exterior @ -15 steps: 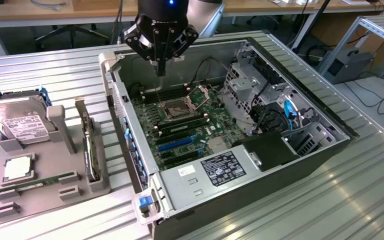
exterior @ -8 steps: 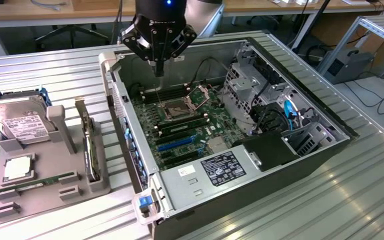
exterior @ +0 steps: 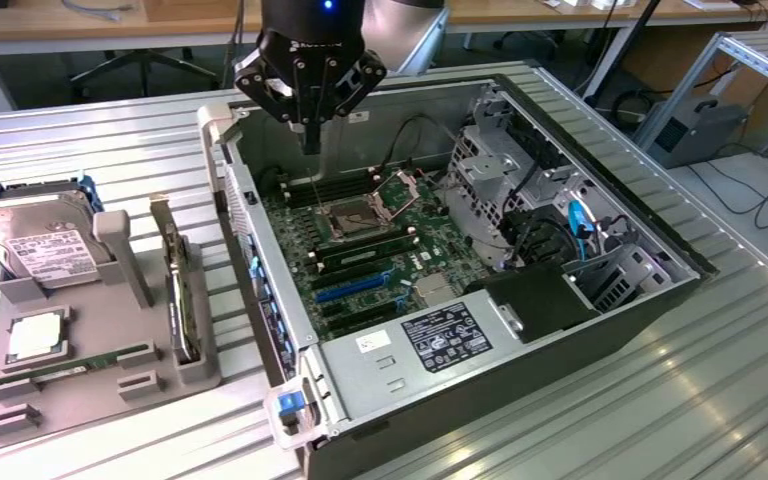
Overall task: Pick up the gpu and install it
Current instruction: 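Reach for the gpu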
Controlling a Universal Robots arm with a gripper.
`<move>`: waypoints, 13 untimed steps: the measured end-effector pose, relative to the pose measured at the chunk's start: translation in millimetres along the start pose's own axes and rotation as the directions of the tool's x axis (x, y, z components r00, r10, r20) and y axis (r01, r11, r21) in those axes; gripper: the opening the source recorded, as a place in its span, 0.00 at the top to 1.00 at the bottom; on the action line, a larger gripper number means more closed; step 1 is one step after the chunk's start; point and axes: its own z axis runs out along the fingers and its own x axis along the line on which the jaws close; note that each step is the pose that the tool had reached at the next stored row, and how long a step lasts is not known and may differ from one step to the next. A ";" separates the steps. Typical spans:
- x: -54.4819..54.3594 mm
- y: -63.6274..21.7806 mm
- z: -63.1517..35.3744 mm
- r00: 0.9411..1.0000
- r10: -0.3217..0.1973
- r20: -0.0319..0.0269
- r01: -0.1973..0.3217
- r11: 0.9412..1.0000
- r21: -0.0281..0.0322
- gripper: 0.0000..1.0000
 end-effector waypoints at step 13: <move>4.5 -0.3 -0.1 1.000 0.000 0.000 0.000 1.000 0.000 0.89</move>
